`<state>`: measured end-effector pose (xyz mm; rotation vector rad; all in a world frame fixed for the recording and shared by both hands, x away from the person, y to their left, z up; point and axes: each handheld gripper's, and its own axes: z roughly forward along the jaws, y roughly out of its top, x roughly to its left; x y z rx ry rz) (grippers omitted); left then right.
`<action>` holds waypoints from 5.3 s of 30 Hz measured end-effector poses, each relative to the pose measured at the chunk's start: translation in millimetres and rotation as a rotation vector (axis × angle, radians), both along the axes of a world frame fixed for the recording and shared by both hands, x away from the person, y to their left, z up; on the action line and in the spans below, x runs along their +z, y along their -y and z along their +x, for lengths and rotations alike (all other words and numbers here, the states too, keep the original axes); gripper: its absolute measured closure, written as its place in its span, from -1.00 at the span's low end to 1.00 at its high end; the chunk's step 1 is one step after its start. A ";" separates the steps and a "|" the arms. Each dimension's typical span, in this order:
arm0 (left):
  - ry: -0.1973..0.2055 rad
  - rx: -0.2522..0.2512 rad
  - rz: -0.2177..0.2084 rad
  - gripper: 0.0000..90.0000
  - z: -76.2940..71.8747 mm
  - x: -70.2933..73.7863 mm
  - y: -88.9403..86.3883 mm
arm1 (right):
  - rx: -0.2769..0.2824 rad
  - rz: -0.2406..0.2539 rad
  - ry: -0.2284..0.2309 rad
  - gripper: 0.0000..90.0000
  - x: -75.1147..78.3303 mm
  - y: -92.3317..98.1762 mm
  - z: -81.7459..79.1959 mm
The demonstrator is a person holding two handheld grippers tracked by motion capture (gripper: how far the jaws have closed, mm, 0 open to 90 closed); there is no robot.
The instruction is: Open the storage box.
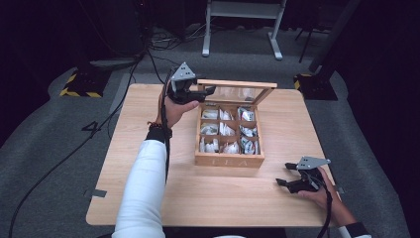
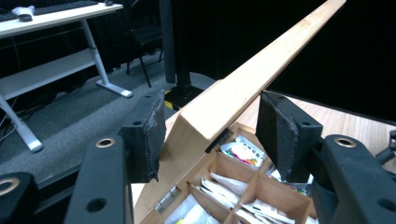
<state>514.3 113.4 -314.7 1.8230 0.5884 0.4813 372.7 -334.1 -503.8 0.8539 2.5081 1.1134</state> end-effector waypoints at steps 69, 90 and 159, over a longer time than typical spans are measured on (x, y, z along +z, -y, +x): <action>-0.163 0.263 -0.004 0.23 101.7 -55.3 6.2 | -0.024 0.003 -0.005 -0.55 -0.2 -1.3 2.2; -0.253 0.249 0.114 0.22 94.4 -97.3 6.9 | -0.026 -0.001 -0.002 -0.55 -0.2 -1.3 2.1; -0.215 0.119 0.464 -0.64 -142.5 -141.1 -81.6 | 0.017 0.108 0.125 -0.16 99.9 -39.6 21.6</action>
